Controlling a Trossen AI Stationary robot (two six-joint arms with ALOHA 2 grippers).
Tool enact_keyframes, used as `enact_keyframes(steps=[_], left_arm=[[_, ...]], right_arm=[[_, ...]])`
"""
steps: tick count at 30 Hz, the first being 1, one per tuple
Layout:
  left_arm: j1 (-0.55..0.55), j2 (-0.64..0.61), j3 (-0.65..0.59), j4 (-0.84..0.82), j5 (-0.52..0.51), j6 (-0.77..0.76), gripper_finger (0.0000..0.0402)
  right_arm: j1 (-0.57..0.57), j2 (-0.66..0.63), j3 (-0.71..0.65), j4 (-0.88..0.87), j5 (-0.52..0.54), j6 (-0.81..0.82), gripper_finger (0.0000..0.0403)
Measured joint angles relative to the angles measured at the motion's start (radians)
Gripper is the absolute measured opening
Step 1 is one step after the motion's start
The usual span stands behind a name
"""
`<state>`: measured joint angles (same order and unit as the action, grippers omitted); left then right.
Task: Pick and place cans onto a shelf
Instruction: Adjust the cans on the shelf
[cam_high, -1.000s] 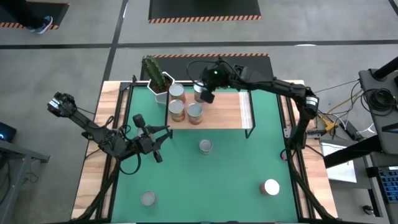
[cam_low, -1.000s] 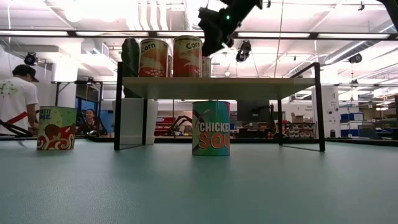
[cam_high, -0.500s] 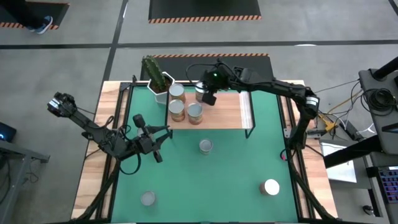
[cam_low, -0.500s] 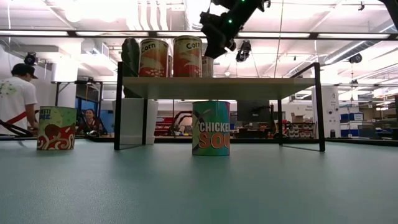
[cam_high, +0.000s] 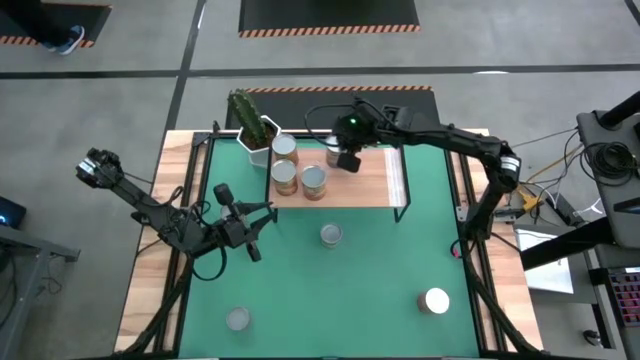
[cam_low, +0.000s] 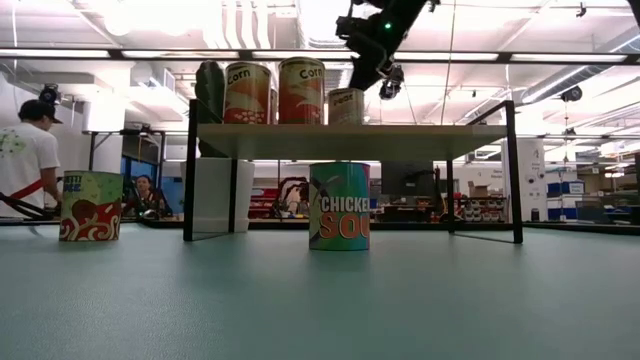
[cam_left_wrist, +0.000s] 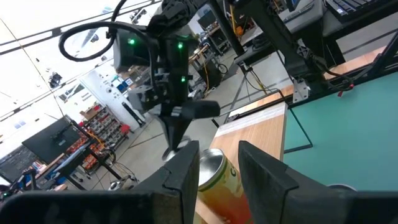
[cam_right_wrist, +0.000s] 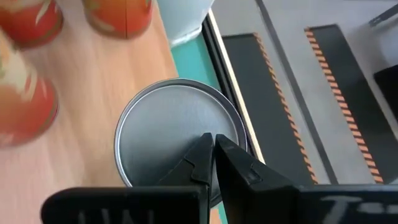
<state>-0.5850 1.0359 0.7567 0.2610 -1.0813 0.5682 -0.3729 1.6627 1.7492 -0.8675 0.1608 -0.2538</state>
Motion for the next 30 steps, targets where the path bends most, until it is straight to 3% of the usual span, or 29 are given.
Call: enact_keyframes(steps=[9, 19, 25, 30], left_arm=[[0.0, 0.0, 0.0, 0.0, 0.0, 0.0, 0.0094], [0.0, 0.0, 0.0, 0.0, 0.0, 0.0, 0.0094], [0.0, 0.0, 0.0, 0.0, 0.0, -0.01, 0.0094], [0.0, 0.009, 0.0, 0.0, 0.001, -0.059, 0.0094]], right_arm=[[0.0, -0.07, -0.004, -0.166, -0.002, 0.05, 0.0012], [0.021, -0.179, -0.006, -0.152, -0.004, 0.108, 0.0012], [0.129, -0.275, -0.034, -0.112, -0.004, 0.131, 0.0012], [0.275, -0.385, -0.201, 0.1, -0.003, 0.13, 0.0012]])
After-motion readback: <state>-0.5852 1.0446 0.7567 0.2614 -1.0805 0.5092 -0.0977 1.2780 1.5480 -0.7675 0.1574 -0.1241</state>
